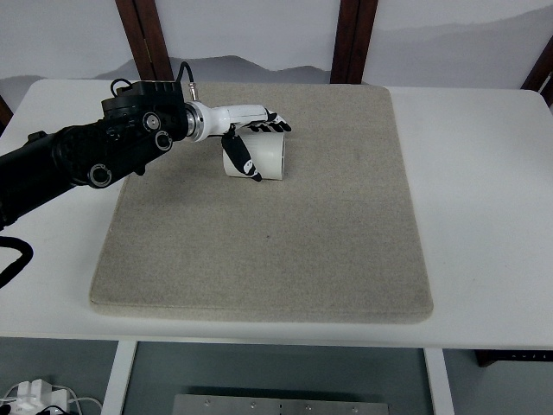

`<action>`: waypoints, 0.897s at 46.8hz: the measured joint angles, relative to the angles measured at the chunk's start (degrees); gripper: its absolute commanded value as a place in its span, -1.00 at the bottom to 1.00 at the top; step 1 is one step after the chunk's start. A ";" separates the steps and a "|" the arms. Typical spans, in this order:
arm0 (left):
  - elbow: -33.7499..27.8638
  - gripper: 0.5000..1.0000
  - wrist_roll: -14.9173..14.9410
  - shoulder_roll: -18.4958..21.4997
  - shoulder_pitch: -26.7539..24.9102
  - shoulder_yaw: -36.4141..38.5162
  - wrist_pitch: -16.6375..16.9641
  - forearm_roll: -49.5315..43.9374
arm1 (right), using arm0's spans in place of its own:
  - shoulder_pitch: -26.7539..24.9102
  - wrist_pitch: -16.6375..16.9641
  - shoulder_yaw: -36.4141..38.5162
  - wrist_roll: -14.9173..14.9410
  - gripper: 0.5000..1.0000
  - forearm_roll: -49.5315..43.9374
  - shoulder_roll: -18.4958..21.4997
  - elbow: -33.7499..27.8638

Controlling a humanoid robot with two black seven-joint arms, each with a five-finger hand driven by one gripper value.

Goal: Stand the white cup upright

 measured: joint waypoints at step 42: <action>0.89 -0.47 1.39 -0.67 -0.30 0.31 1.22 0.33 | -0.01 0.00 0.01 -0.01 0.81 0.00 0.00 0.00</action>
